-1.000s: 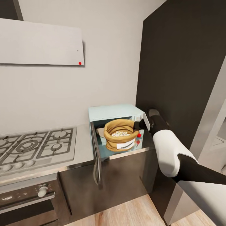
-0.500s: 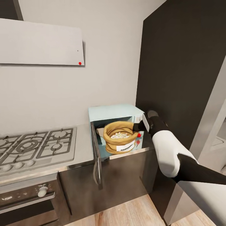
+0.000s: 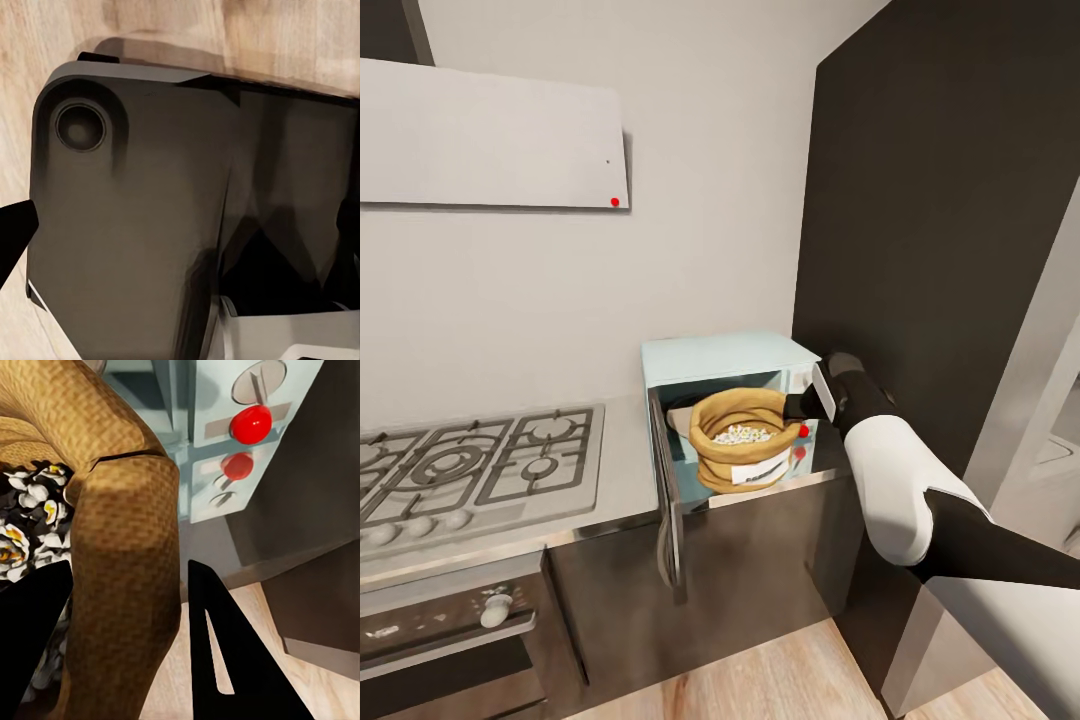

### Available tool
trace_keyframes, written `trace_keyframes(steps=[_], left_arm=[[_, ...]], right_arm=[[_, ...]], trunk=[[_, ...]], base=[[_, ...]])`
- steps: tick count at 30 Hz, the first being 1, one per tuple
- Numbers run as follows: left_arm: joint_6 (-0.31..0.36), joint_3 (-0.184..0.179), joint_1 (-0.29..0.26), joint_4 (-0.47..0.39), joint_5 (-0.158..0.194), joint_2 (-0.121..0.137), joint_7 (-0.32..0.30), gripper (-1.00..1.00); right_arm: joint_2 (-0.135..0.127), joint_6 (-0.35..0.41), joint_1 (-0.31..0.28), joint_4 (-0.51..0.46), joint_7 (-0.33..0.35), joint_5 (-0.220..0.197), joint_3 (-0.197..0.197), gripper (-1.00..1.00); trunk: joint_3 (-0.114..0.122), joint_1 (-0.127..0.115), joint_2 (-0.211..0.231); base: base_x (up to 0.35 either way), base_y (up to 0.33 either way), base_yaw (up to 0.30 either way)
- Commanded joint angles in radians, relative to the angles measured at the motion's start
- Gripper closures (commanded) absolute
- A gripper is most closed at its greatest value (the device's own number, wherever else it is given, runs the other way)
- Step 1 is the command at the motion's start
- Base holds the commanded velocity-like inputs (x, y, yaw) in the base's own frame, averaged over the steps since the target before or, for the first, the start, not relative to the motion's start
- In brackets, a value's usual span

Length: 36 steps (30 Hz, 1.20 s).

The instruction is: In the kitchen, take the popcorn bag from the countertop, put it into the microwave, and heat it until the popcorn is cooked so the cooked popcorn ends up inside the bag.

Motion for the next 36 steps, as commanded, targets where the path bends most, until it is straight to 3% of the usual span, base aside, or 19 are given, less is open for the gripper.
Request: trace_keyframes(steps=[1,17,25,36], left_arm=[[-0.003,0.000,-0.001,0.000,0.008,0.000,0.000,-1.00],[-0.003,0.001,0.000,0.000,0.008,0.000,0.000,-1.00],[-0.003,0.000,0.000,0.000,0.008,0.000,0.000,-1.00],[-0.003,0.000,0.000,0.000,0.008,0.000,0.000,-1.00]], right_arm=[[0.001,0.003,-0.001,-0.001,0.004,0.008,-0.008,1.00],[0.001,0.003,-0.001,-0.009,-0.004,0.010,-0.010,1.00],[0.001,0.003,-0.001,-0.009,-0.005,0.011,-0.011,1.00],[0.001,0.003,-0.001,0.004,-0.005,0.004,-0.011,1.00]], trunk=[[-0.001,0.000,-0.001],[-0.001,0.000,-0.001],[-0.001,0.000,-0.001],[-0.001,0.000,-0.001]], base=[[0.000,0.000,0.000],[0.004,0.000,0.000],[0.265,0.000,0.000],[0.018,0.000,0.000]])
